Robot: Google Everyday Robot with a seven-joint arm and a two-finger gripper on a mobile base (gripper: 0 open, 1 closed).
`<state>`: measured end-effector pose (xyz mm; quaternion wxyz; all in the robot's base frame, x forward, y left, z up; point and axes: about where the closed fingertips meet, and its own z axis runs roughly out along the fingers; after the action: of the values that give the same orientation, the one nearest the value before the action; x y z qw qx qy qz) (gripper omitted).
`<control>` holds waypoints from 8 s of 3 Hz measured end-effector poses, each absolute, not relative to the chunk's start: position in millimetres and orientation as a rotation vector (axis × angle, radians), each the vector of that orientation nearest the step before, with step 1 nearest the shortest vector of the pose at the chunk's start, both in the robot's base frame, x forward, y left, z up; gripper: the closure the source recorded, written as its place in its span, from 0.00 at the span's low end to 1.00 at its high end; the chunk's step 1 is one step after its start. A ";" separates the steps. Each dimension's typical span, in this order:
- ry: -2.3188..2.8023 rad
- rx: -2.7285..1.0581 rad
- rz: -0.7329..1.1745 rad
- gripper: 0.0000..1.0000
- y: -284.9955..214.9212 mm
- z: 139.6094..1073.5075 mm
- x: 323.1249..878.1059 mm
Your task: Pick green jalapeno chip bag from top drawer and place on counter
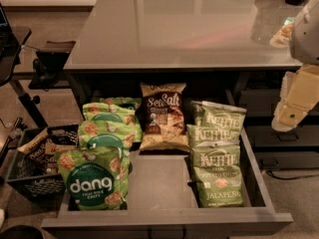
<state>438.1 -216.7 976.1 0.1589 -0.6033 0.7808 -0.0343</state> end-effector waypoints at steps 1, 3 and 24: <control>2.232 -1.724 -0.098 0.00 -216.8 976.0 438.1; 2.268 -1.640 -0.014 0.00 -232.4 941.4 420.7; 2.503 -0.682 0.107 0.19 -182.0 620.8 423.1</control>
Offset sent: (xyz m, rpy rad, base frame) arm -0.0084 -0.0129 -0.0261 0.0373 0.0353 -0.0433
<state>423.1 -182.0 620.8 0.2693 -0.2530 0.9284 0.0398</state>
